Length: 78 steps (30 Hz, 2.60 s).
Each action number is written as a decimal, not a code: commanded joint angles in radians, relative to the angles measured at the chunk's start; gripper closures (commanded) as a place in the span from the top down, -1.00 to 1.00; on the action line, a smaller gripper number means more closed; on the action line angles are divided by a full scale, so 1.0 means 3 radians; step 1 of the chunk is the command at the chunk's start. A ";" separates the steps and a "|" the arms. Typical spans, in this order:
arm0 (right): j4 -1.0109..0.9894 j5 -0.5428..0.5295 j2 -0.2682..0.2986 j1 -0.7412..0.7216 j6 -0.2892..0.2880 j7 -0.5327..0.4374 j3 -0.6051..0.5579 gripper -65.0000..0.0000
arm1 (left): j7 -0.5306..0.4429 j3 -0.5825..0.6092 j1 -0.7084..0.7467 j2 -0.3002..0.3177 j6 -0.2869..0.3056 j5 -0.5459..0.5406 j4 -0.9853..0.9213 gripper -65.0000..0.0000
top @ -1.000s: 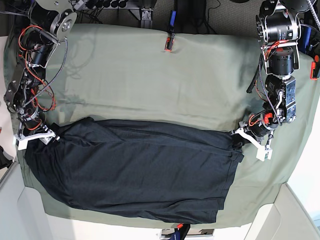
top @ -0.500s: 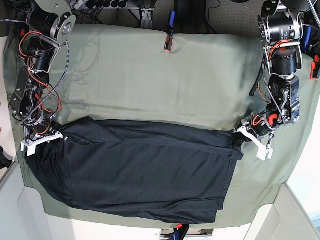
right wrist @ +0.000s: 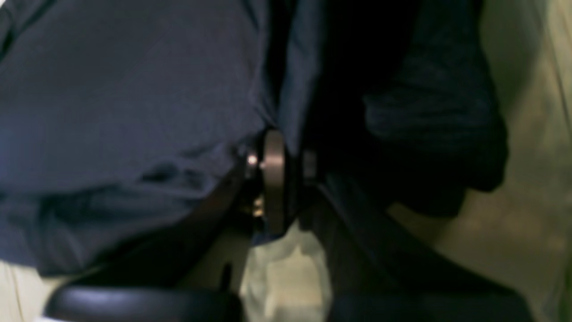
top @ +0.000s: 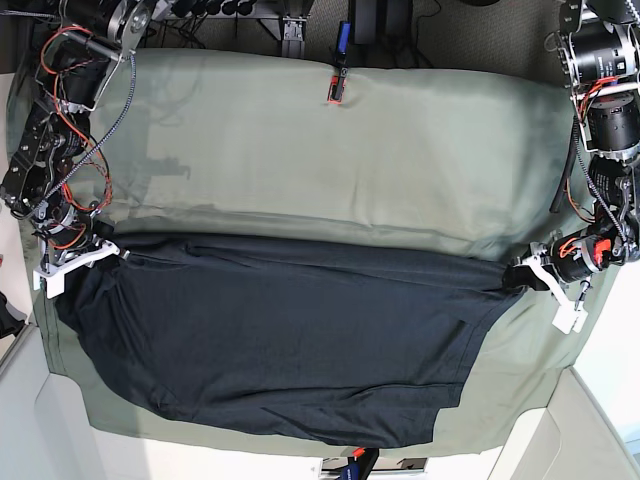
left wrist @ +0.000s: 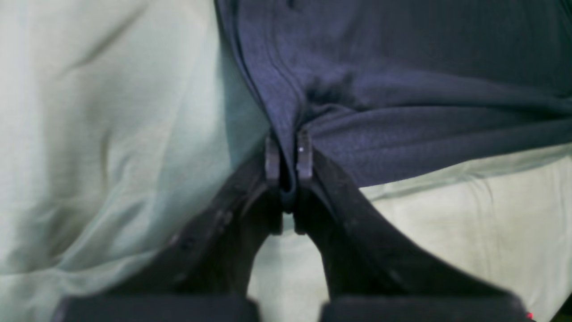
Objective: Fold the T-shirt properly
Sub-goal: 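Pull the folded edge back toward the robot, unfolding the shirt, then release the shirt and move both grippers toward the shirt's middle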
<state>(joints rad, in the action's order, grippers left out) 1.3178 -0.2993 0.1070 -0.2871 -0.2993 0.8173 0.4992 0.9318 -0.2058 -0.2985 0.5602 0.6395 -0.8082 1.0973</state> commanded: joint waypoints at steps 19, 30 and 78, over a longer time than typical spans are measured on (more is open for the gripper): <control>0.1260 -0.0201 0.0108 0.1059 -0.0160 0.0298 0.0005 -1.00 | 0.0046 -0.0039 0.1125 0.0740 0.0195 -0.0577 0.0459 -1.00; 0.1757 -0.0219 0.0196 0.1808 -0.0160 0.0296 0.0025 -1.00 | 0.0089 -0.0427 0.2018 0.0830 0.0195 -0.0729 0.0729 -1.00; 0.2327 -0.0459 0.0209 0.1481 -0.0132 -0.0188 0.0389 -0.20 | -0.0402 -0.0727 0.1481 0.0748 0.0195 -0.0797 0.1012 -0.11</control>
<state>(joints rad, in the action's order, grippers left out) 2.0003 -0.4332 0.1593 0.1669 -0.3431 0.7864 0.6113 0.8257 -0.4164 0.1539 0.7597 0.6922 -1.0313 1.3911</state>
